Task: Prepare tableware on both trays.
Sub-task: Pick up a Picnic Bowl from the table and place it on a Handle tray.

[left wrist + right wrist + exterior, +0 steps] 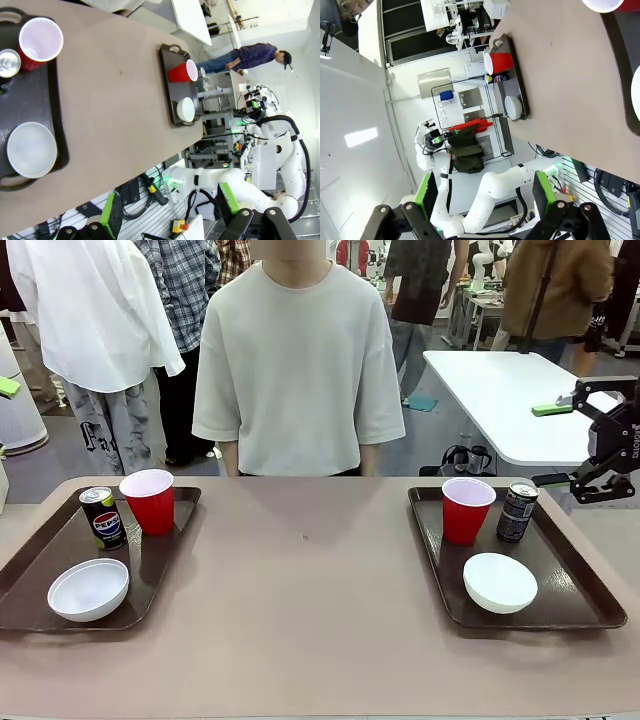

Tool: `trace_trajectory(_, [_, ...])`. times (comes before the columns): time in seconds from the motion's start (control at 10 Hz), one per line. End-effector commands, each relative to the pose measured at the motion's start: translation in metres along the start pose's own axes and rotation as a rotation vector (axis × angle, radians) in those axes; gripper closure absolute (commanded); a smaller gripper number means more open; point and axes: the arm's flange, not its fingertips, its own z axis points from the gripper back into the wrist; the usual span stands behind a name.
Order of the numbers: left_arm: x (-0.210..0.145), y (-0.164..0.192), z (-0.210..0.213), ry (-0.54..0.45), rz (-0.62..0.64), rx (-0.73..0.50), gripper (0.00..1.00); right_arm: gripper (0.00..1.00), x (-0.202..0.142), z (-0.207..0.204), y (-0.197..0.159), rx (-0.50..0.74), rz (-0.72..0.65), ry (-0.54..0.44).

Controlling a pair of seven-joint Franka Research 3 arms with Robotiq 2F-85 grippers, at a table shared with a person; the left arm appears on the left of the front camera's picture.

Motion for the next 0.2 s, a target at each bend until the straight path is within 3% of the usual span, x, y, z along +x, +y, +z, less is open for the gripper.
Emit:
trace_trajectory(0.0, [0.0009,-0.0018,0.001,-0.004,-0.006,-0.017,0.0,0.0,0.0005,0.0007,0.0009,0.009,0.019,0.004])
trace_trajectory(0.1, [0.0009,-0.0018,0.001,-0.004,-0.006,-0.017,0.0,0.0,0.0005,0.0007,0.0009,0.009,0.019,0.004])
